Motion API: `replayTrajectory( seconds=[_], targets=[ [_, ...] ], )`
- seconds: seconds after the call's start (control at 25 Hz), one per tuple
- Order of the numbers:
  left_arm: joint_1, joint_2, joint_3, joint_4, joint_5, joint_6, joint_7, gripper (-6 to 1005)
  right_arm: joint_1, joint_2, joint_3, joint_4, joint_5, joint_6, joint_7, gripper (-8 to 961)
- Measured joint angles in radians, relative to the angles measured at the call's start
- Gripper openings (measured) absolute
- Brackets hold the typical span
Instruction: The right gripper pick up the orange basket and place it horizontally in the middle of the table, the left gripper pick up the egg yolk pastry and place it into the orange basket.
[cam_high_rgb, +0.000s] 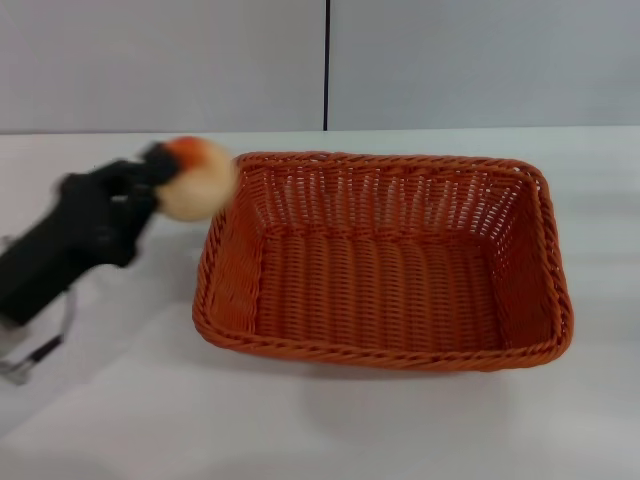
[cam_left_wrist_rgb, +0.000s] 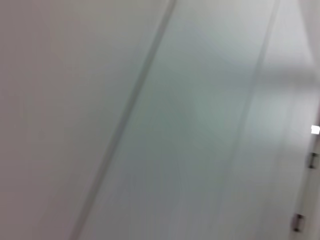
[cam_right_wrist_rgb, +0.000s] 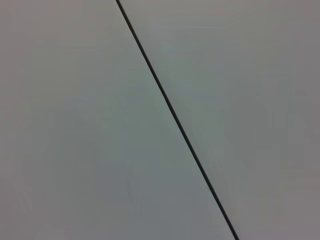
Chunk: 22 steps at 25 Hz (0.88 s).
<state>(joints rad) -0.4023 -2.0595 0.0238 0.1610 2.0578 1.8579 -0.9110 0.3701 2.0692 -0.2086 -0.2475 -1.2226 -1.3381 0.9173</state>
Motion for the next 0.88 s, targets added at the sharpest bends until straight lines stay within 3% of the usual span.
replayTrajectory(
  seconds=[0.08,0.24,0.48,0.64,0.8,0.88],
  targets=[
    [-0.061,-0.006,0.076,-0.037,0.0,-0.036,0.003,47,0.004,0.0,-0.001,0.007,0.0,0.002,0.0,502],
    [-0.1,-0.008,0.107,-0.075,-0.001,-0.074,0.004,47,0.008,0.0,-0.006,0.007,0.0,0.01,0.0,502],
    [-0.103,-0.009,0.089,-0.113,-0.01,-0.084,0.025,47,0.009,0.0,0.0,0.007,0.0,0.013,-0.001,502],
    [-0.085,-0.007,0.053,-0.122,-0.012,-0.068,0.058,173,0.008,0.0,0.0,0.007,0.0,0.013,-0.001,502],
    [-0.042,-0.004,-0.072,-0.121,-0.013,-0.059,0.066,397,0.007,0.0,0.0,0.006,0.0,0.013,-0.002,502],
    [0.003,-0.004,-0.211,-0.123,-0.013,-0.044,0.108,493,0.004,0.0,0.001,0.0,0.005,0.013,-0.002,502]
  ],
)
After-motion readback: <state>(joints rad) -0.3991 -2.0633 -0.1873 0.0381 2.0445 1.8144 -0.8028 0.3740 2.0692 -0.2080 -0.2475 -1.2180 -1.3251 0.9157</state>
